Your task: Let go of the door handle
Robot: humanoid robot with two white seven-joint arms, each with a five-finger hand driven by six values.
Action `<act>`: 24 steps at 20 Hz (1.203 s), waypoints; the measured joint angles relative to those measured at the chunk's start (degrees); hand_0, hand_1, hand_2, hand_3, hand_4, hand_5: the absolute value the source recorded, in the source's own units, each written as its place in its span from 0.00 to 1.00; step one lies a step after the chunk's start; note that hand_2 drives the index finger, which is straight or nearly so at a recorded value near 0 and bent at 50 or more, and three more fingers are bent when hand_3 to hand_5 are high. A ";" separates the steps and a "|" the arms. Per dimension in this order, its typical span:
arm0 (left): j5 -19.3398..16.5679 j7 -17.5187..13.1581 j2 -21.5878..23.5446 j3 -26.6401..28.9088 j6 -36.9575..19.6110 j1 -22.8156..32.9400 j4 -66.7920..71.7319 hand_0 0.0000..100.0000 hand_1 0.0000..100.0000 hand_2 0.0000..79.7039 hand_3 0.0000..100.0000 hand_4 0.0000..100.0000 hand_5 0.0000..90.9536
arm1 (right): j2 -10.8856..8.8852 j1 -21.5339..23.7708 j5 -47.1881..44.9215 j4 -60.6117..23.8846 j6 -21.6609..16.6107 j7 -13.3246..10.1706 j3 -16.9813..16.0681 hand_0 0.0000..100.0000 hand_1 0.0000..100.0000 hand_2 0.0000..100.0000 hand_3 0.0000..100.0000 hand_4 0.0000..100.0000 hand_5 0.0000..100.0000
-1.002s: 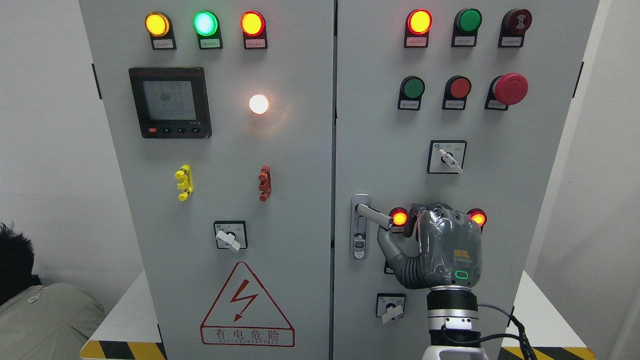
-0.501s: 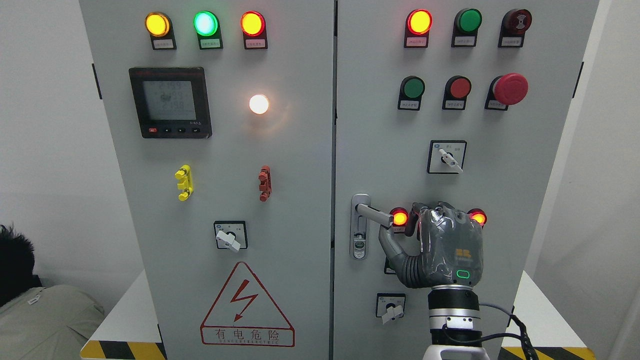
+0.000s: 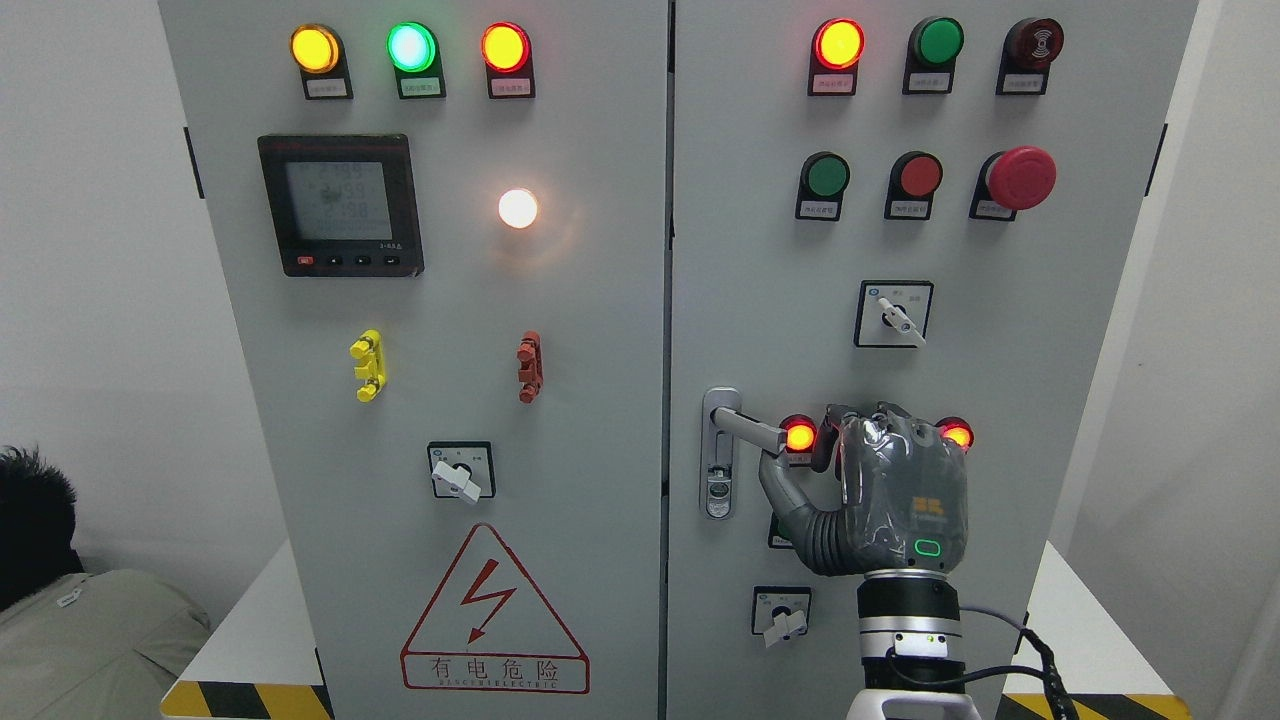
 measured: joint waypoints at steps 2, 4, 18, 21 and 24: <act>0.00 0.00 0.00 0.00 0.01 0.00 0.00 0.00 0.00 0.06 0.11 0.00 0.00 | 0.00 0.05 0.00 -0.02 -0.06 0.00 -0.01 0.43 0.41 0.76 0.91 0.69 0.69; 0.00 0.00 0.00 0.00 0.01 0.00 0.00 0.00 0.00 0.06 0.11 0.00 0.00 | 0.00 0.18 0.00 -0.04 -0.25 0.00 0.00 0.43 0.41 0.76 0.91 0.69 0.69; 0.00 0.00 0.00 0.00 0.01 0.00 0.00 0.00 0.00 0.06 0.11 0.00 0.00 | 0.00 2.66 -0.03 -1.17 -0.89 -0.07 0.31 0.43 0.41 0.76 0.91 0.69 0.68; 0.00 0.00 0.00 0.00 0.01 0.00 0.00 0.00 0.00 0.06 0.11 0.00 0.00 | 0.00 4.39 -0.21 -2.14 -1.53 -0.21 0.44 0.43 0.41 0.75 0.90 0.69 0.67; 0.00 0.00 0.00 0.00 0.08 0.00 0.00 0.00 0.00 0.06 0.11 0.00 0.00 | -0.03 6.81 -0.39 -3.68 -3.31 -0.32 0.40 0.44 0.40 0.73 0.88 0.68 0.66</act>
